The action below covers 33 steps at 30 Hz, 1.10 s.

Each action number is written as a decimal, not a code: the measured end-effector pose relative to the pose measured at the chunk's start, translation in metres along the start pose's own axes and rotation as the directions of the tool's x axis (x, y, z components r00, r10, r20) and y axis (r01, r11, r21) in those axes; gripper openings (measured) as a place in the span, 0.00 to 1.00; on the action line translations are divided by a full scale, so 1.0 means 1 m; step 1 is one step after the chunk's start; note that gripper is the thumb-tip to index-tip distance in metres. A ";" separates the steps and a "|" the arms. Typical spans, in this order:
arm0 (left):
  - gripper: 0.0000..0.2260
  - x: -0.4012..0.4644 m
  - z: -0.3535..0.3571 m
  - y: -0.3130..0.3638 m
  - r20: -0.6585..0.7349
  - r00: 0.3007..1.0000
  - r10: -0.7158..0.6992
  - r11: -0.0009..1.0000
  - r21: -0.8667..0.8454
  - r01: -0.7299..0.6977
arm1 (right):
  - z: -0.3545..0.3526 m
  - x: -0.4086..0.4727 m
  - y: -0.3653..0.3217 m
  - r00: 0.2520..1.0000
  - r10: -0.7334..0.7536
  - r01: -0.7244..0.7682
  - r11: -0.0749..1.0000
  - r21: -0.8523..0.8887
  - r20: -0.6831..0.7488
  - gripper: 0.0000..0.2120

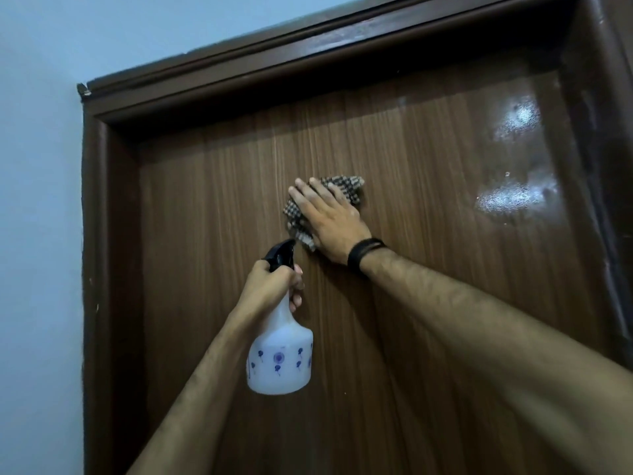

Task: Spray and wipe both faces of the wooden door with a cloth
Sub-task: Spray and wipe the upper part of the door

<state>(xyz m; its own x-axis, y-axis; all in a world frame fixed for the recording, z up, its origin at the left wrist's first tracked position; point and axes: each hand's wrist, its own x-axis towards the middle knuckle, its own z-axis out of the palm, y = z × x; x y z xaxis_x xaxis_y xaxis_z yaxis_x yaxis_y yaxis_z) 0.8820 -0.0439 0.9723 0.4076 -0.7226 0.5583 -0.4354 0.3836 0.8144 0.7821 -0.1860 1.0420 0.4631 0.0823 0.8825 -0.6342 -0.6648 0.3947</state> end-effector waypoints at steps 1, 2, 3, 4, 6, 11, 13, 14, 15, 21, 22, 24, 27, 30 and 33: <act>0.06 0.001 0.000 0.004 -0.007 1.000 0.014 1.000 -0.013 -0.014 | -0.001 0.009 -0.001 1.000 0.026 -0.026 1.000 -0.004 -0.004 0.27; 0.06 0.002 0.001 0.007 -0.004 1.000 0.030 0.999 -0.023 -0.030 | 0.001 0.013 -0.003 0.999 0.048 -0.048 0.999 -0.003 -0.016 0.27; 0.06 0.002 0.003 0.009 0.007 0.999 0.047 0.999 -0.027 -0.047 | 0.005 0.011 -0.005 0.997 0.067 -0.067 0.998 0.001 -0.030 0.27; 0.06 0.000 0.006 0.009 0.021 0.998 0.062 0.998 -0.026 -0.062 | 0.009 0.004 -0.008 0.996 0.077 -0.077 0.997 0.008 -0.047 0.28; 0.04 -0.004 0.017 0.007 0.051 0.996 0.067 0.997 -0.030 -0.066 | 0.013 -0.022 -0.013 0.996 0.073 -0.072 0.997 0.016 -0.057 0.30; 0.06 -0.008 0.073 -0.004 0.179 0.983 0.043 0.997 -0.065 -0.032 | 0.006 -0.113 0.019 0.977 0.203 -0.197 0.977 0.076 -0.068 0.31; 0.05 -0.009 0.096 -0.005 0.243 0.969 0.041 0.996 -0.083 -0.022 | -0.003 -0.128 0.047 0.941 0.324 -0.318 0.945 0.073 -0.101 0.30; 0.05 -0.010 0.106 -0.003 0.271 0.962 0.046 0.996 -0.088 -0.023 | -0.009 -0.129 0.063 0.918 0.381 -0.376 0.925 0.063 -0.113 0.30; 0.06 -0.009 0.117 0.001 0.300 0.952 0.053 0.995 -0.099 -0.024 | -0.017 -0.128 0.080 0.894 0.430 -0.428 0.903 0.042 -0.128 0.29; 0.05 -0.011 0.176 0.027 0.413 0.905 0.098 0.987 -0.154 -0.036 | -0.056 -0.127 0.152 0.797 0.579 -0.580 0.813 0.049 -0.174 0.27; 0.05 -0.016 0.185 0.025 0.427 0.899 0.098 0.987 -0.160 -0.031 | -0.055 -0.137 0.150 0.785 0.591 -0.591 0.804 0.060 -0.185 0.28; 0.04 -0.028 0.198 0.017 0.448 0.889 0.089 0.987 -0.158 -0.019 | -0.048 -0.170 0.137 0.783 0.590 -0.591 0.805 0.063 -0.197 0.29; 0.03 -0.042 0.217 0.003 0.464 0.884 0.066 0.992 -0.128 -0.007 | -0.036 -0.221 0.121 0.790 0.586 -0.588 0.807 0.045 -0.182 0.29; 0.04 -0.042 0.229 0.007 0.446 0.892 0.071 0.992 -0.125 -0.016 | -0.042 -0.213 0.141 0.813 0.557 -0.561 0.828 0.029 -0.170 0.29; 0.05 -0.038 0.239 0.021 0.419 0.904 0.084 0.990 -0.135 -0.030 | -0.064 -0.167 0.180 0.830 0.535 -0.535 0.844 0.051 -0.159 0.29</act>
<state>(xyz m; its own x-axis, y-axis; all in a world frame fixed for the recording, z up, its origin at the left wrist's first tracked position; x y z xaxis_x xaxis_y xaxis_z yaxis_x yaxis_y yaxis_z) 0.6656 -0.1459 0.9309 -0.0042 -0.8618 0.5072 -0.3354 0.4790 0.8112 0.5507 -0.2721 0.9824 -0.0536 -0.1697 0.9840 -0.7509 -0.6427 -0.1517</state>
